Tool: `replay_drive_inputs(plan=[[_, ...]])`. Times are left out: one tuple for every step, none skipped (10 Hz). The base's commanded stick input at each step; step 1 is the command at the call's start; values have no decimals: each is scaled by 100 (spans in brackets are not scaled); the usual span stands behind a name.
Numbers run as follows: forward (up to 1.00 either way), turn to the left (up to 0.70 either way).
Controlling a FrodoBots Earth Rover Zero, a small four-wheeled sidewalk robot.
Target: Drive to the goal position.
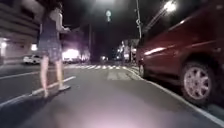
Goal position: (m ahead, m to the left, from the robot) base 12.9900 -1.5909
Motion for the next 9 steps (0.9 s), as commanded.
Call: replay_drive_inputs(plan=[[100, 0], [100, 0], [100, 0], [100, 0], [100, 0], [100, 0], [100, 0], [100, 0], [100, 0]])
